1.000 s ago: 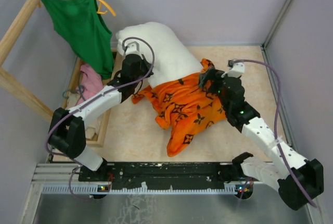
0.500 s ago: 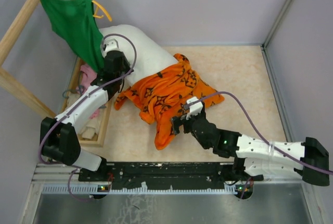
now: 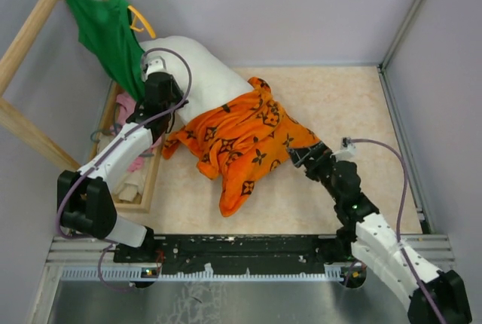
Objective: Remove the pillowcase from the pillow
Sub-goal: Remove the pillow from the pillowcase.
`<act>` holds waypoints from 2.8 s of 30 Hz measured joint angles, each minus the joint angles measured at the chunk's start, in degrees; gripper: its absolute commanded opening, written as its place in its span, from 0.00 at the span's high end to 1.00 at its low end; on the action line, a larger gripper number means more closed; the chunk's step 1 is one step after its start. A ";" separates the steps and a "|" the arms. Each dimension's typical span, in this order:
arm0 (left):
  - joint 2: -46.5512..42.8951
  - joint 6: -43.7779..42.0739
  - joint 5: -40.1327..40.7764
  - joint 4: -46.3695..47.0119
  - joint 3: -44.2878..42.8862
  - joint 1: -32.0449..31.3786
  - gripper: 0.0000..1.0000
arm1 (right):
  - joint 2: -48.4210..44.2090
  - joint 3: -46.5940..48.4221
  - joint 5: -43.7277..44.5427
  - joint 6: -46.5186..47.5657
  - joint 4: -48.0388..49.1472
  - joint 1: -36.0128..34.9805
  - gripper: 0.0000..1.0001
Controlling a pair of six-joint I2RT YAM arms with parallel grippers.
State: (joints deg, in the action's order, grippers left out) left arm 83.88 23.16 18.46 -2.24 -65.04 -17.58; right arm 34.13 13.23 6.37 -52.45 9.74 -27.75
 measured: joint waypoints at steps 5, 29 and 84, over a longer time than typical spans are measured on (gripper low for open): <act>0.00 0.42 -1.03 0.00 0.02 0.42 1.00 | 12.48 -7.28 -14.67 -15.82 11.30 6.95 0.01; -0.85 2.54 -1.97 0.07 1.33 1.16 1.00 | 58.77 -8.74 -17.20 -35.85 71.87 -0.22 1.00; -18.12 6.38 9.38 -3.19 13.86 14.49 1.00 | 49.05 37.48 -1.14 18.93 -12.87 -35.17 0.13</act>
State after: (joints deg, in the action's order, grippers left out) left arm 65.76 29.54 27.83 -5.43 -51.18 -3.09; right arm 83.18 50.72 5.23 -33.52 -3.14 -62.92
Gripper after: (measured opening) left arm 0.029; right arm 0.985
